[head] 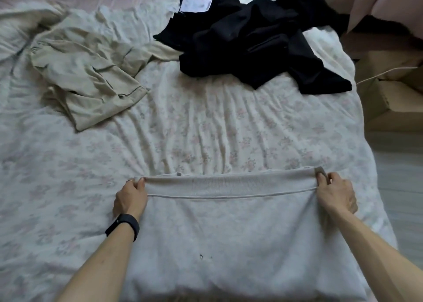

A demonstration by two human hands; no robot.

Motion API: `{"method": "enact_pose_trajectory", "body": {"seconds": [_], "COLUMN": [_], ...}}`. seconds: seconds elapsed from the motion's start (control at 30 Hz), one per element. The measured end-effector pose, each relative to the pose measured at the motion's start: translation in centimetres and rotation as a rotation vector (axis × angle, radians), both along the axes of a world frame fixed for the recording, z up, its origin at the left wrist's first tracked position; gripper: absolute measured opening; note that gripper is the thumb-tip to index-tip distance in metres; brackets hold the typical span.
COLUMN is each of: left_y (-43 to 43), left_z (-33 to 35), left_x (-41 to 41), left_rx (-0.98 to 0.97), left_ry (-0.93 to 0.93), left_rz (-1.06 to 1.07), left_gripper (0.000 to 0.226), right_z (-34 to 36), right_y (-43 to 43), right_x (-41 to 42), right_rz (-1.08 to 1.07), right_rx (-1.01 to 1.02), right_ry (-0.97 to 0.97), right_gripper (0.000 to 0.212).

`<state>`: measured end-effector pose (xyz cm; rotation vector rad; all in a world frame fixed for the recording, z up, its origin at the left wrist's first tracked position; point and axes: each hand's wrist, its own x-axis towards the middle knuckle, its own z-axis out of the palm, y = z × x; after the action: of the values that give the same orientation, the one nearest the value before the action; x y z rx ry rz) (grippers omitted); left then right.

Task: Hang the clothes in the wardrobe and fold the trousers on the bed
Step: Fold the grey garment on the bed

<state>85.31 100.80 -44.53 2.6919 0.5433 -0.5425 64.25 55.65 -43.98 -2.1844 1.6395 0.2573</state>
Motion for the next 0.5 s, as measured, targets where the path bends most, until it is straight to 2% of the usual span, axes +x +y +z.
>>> {"method": "enact_pose_trajectory", "body": {"seconds": [0.1, 0.2, 0.3, 0.37, 0.43, 0.5], "left_y": [0.5, 0.6, -0.4, -1.5, -2.7, -4.4], "left_z": [0.3, 0.5, 0.6, 0.9, 1.1, 1.6], "left_x": [-0.8, 0.1, 0.6, -0.5, -2.9, -6.9], "left_rx": [-0.026, -0.036, -0.051, -0.138, -0.201, -0.130], "left_ry": [-0.080, -0.035, -0.029, -0.089, -0.159, -0.267], "left_rz": [0.034, 0.073, 0.058, 0.084, 0.067, -0.086], "left_gripper": [0.048, 0.048, 0.038, 0.029, 0.041, 0.060], "right_z": [0.3, 0.7, 0.5, 0.3, 0.2, 0.8], "right_y": [-0.4, -1.2, -1.3, 0.2, 3.2, 7.6], "right_x": [-0.5, 0.0, 1.0, 1.3, 1.2, 0.0], "right_rz": [0.011, 0.049, 0.030, -0.023, -0.058, 0.036], "right_rx": [-0.021, -0.063, -0.049, -0.067, -0.138, -0.164], "right_ry": [0.029, 0.045, 0.075, 0.044, -0.042, -0.142], "right_gripper": [0.053, 0.067, 0.062, 0.052, 0.045, 0.049]}}
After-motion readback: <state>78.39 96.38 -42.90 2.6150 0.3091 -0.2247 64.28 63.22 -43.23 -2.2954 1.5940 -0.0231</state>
